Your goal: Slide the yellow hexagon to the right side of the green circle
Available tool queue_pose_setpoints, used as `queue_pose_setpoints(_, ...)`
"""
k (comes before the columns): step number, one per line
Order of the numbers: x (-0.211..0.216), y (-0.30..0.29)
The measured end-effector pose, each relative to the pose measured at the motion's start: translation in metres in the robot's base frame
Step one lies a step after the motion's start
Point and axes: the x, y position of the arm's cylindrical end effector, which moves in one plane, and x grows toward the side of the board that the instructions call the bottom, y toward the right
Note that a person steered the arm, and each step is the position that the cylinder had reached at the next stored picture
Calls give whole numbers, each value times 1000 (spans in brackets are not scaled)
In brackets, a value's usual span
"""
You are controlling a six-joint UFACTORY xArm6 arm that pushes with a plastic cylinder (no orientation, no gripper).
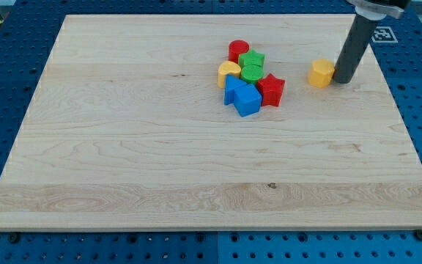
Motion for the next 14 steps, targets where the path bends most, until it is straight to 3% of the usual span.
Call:
queue_pose_setpoints(10, 0, -51)
queue_pose_setpoints(14, -37, -40)
